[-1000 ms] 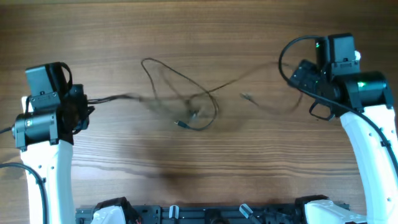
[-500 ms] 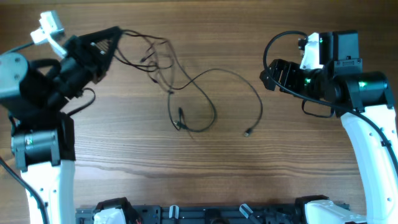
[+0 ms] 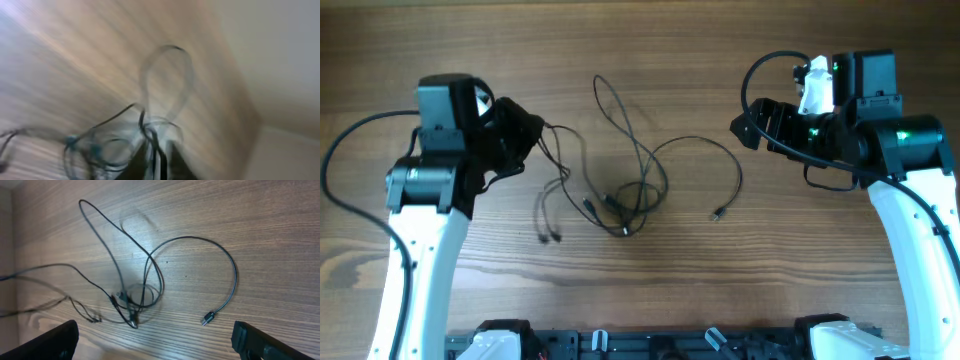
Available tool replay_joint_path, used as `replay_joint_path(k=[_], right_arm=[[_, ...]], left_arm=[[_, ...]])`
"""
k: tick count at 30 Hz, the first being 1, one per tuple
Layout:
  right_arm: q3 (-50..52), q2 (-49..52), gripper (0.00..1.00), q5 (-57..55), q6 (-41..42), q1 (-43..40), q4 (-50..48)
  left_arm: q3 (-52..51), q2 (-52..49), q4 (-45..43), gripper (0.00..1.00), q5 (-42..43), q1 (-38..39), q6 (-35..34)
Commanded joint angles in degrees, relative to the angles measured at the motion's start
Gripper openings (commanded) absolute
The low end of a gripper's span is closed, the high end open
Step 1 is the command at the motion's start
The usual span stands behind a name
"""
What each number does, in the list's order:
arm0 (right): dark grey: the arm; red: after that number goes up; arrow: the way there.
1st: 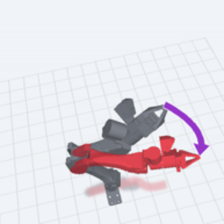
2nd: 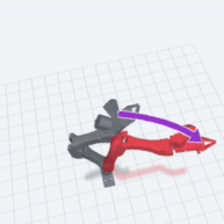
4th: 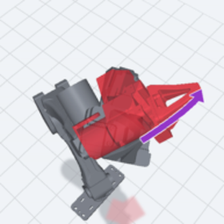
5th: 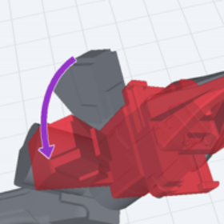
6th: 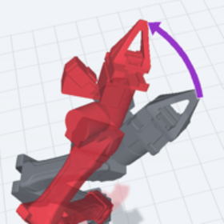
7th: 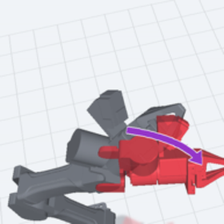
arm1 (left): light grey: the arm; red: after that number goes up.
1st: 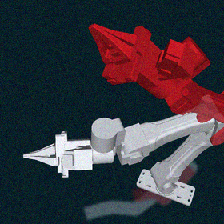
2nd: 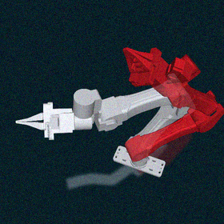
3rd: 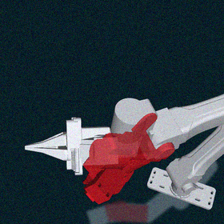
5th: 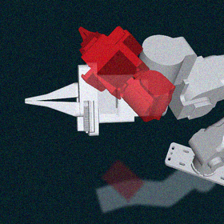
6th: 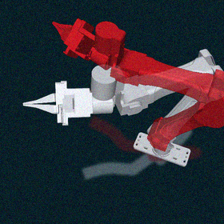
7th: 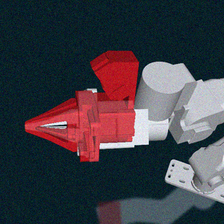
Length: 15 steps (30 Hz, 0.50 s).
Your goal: Untangle cables
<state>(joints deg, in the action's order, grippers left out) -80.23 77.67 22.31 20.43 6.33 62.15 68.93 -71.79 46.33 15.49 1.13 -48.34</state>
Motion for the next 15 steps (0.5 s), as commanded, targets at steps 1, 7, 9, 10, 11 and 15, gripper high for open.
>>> replay_joint_path(k=[1,7,9,10,11,15], right_arm=[[0.0,-0.2,1.0,0.9,-1.0,0.2,0.2],[0.0,1.0,1.0,1.0,-1.0,0.2,0.3],[0.0,2.6,1.0,1.0,-0.9,0.2,0.5],[0.0,3.2,1.0,1.0,-0.9,0.2,0.4],[0.0,3.7,1.0,1.0,-0.8,0.2,0.4],[0.0,4.5,1.0,1.0,2.3,0.2,0.5]], left_arm=[[0.1,-3.7,3.5,0.66,-12.4,0.3,1.6],[0.1,-5.8,2.0,0.9,4.4,0.3,8.7],[0.1,-5.9,0.7,0.91,8.3,2.3,12.4],[0.1,-6.1,0.9,0.91,6.7,3.9,13.1],[0.1,-6.6,1.2,0.91,5.2,5.4,14.1],[0.1,-11.3,3.5,0.93,-1.9,14.3,16.7]])
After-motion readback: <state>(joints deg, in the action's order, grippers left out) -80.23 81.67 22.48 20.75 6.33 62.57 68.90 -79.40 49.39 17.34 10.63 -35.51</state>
